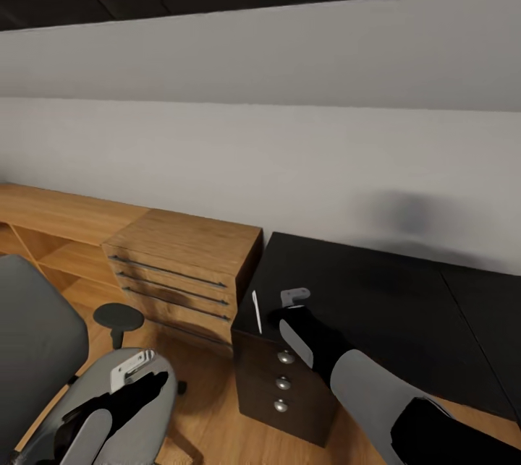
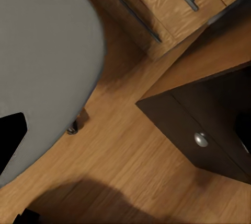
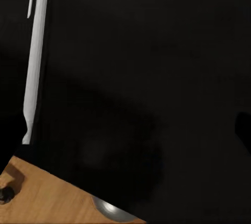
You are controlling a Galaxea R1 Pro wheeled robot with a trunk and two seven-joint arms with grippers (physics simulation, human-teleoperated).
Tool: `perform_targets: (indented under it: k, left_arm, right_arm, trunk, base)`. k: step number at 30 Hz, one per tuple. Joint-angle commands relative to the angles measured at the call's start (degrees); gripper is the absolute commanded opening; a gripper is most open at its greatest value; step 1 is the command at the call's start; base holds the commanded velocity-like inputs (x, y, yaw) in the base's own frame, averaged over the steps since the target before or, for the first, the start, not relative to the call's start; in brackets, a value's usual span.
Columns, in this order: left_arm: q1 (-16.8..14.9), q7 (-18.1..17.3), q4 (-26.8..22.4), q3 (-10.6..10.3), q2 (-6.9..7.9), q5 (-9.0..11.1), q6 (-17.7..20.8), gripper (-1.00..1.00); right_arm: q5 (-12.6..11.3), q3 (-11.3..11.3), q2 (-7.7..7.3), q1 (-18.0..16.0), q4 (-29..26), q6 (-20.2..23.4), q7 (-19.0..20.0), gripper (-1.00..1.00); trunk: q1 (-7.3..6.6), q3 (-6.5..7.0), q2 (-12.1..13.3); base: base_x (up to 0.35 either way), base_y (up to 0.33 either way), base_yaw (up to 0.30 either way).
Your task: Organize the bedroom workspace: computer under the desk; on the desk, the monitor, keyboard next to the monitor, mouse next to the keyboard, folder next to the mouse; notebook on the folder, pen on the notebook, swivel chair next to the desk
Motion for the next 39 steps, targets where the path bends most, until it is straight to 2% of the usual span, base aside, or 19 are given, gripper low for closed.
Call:
perform_targets:
  k: [1, 9, 24, 36, 38, 39]
  left_arm:
    - [-0.05, 0.60, -0.06, -0.11, 0.06, 0.55, 0.01, 1.00]
    - [-0.05, 0.59, -0.03, -1.22, 0.05, 0.56, -0.01, 1.00]
    - [-0.05, 0.51, -0.03, -1.43, 0.06, 0.46, -0.07, 1.00]
    - [-0.05, 0.51, 0.06, -1.56, -0.03, 0.53, -0.08, 1.00]
    - [-0.05, 0.65, 0.06, -2.36, -0.03, 0.47, -0.11, 1.00]
    - [-0.05, 0.83, 0.06, -3.89, 0.01, 0.38, -0.15, 1.00]
  right_arm:
    - [-0.41, 0.28, 0.00, -0.07, -0.03, 0.17, -0.47, 1.00]
    - [-0.38, 0.29, 0.00, -0.07, 0.03, 0.17, -0.47, 1.00]
    - [-0.32, 0.29, 0.00, -0.07, -0.03, 0.17, -0.47, 1.00]
    - [-0.11, -0.13, 0.00, -0.07, -0.03, -0.22, -0.47, 1.00]
    - [-0.08, -0.14, 0.00, -0.07, -0.02, -0.24, -0.47, 1.00]
    - [0.04, -0.15, 0.00, -0.07, 0.06, -0.37, -0.47, 1.00]
  trunk:
    - [0.00, -0.14, -0.05]
    - [0.00, -0.69, -0.05]
    - [0.00, -1.71, -0.05]
    - [0.00, -2.06, -0.05]
    - [0.00, -2.06, -0.05]
    - [0.00, -2.06, -0.05]
  base:
    - [0.000, 0.000, 0.181]
    - [0.000, 0.000, 0.181]
    - [0.002, 0.000, 0.181]
    - [0.153, 0.000, 0.073]
    - [0.197, 0.000, 0.000]
    - [0.264, 0.000, 0.000]
